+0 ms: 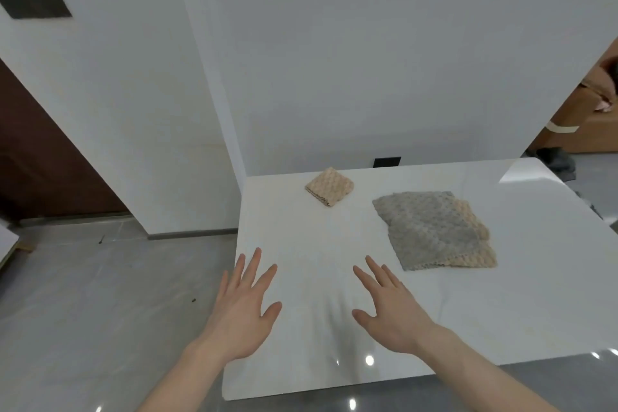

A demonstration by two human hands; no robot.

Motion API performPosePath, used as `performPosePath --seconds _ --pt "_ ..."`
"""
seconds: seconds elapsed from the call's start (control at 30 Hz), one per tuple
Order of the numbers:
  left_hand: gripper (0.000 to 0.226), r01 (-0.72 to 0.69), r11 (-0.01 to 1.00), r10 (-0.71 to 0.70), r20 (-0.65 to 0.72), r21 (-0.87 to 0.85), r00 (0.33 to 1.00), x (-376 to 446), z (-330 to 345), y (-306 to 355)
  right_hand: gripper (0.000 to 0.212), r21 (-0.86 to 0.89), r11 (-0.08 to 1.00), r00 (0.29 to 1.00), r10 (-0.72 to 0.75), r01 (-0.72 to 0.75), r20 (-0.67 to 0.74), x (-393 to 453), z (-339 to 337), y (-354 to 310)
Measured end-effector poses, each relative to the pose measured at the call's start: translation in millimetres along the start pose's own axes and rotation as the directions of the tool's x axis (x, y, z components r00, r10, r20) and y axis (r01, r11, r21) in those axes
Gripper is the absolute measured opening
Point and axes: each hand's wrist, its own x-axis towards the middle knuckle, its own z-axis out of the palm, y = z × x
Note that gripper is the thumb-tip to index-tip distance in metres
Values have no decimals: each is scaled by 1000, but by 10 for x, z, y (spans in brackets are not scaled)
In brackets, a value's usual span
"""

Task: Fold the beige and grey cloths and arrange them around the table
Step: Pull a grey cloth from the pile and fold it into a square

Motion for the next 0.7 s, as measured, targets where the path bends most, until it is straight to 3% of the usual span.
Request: performPosePath --seconds 0.37,0.7 --pt "67 -74 997 74 24 -5 997 199 76 355 78 -9 1000 998 29 -29 -47 -116 -136 310" --pt "66 34 999 -34 -2 -24 999 416 338 1086 76 14 997 997 -73 73 -21 30 -403 1089"
